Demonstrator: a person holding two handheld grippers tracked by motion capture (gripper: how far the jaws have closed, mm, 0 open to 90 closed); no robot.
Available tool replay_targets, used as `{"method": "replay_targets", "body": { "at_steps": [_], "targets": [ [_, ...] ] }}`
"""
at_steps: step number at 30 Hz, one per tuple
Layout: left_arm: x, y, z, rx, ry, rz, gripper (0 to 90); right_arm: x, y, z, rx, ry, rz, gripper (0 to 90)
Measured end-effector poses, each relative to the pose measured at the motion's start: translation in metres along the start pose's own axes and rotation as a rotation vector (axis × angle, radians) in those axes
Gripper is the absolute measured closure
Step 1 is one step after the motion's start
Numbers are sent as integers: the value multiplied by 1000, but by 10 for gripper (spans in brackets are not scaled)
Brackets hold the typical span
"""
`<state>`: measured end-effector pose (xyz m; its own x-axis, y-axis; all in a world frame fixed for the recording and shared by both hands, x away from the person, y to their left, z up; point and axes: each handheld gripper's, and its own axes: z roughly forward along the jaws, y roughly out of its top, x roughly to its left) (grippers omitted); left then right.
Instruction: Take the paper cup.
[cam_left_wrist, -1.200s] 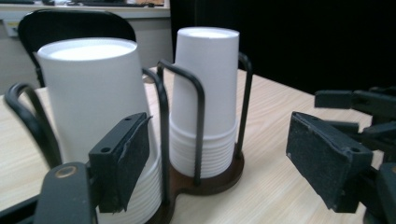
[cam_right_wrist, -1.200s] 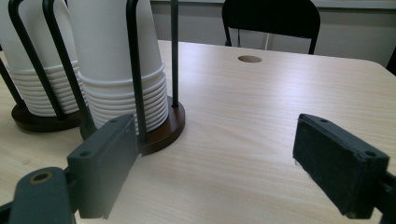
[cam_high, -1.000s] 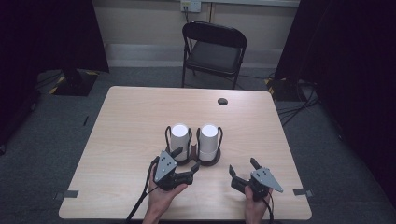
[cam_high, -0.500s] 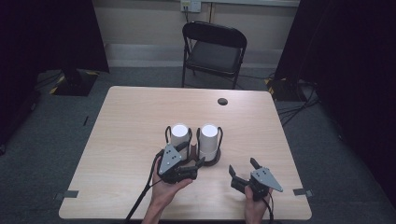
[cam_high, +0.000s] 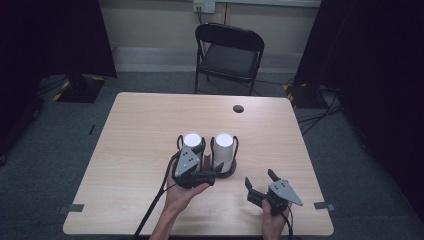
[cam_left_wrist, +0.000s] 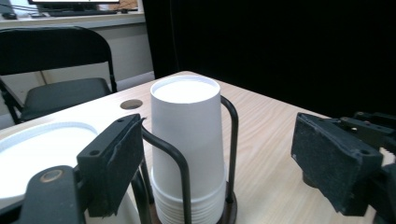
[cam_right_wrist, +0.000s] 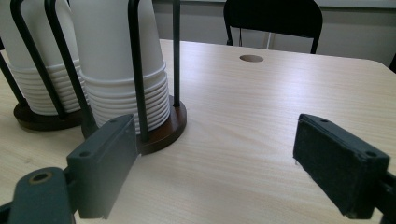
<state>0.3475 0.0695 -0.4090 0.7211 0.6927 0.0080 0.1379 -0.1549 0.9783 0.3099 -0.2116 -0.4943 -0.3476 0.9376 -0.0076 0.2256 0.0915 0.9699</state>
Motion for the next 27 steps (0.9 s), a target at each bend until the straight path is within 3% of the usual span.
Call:
{"method": "replay_targets", "body": {
  "at_steps": [10, 13, 17, 19, 22, 27],
  "targets": [
    [3, 12, 14, -7, -24, 8, 157, 0, 0, 0, -4, 8, -1, 130],
    [8, 13, 25, 0, -39, -18, 160, 0, 0, 0, 0, 5, -5, 130],
    [9, 14, 32, 7, -36, -21, 161, 0, 0, 0, -1, 7, -5, 131],
    [10, 15, 34, 7, -14, 0, 164, 0, 0, 0, 4, 15, -6, 131],
    [14, 17, 36, 3, -24, -13, 173, 0, 0, 1, 1, 14, -12, 131],
    [17, 21, 46, 23, -14, 3, 171, 0, 0, 1, 8, 16, -13, 131]
  ]
}}
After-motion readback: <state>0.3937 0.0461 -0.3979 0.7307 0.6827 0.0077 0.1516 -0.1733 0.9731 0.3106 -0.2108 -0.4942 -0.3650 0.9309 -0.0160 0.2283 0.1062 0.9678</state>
